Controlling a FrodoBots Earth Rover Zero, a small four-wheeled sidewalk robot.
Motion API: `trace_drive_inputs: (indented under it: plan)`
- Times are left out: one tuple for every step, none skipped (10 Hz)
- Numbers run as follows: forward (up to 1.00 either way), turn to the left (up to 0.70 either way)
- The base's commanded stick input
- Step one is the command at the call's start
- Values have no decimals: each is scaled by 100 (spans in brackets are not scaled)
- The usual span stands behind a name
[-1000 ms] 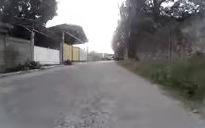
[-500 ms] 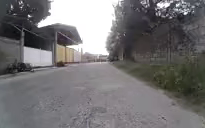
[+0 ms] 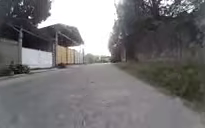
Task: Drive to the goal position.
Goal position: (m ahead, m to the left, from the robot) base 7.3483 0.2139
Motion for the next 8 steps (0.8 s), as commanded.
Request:
trace_drive_inputs:
  plan:
    - [100, 1]
    - [100, 1]
    - [100, 1]
    - [100, 1]
    - [100, -39]
    - [100, -39]
    - [100, -15]
    - [100, 1]
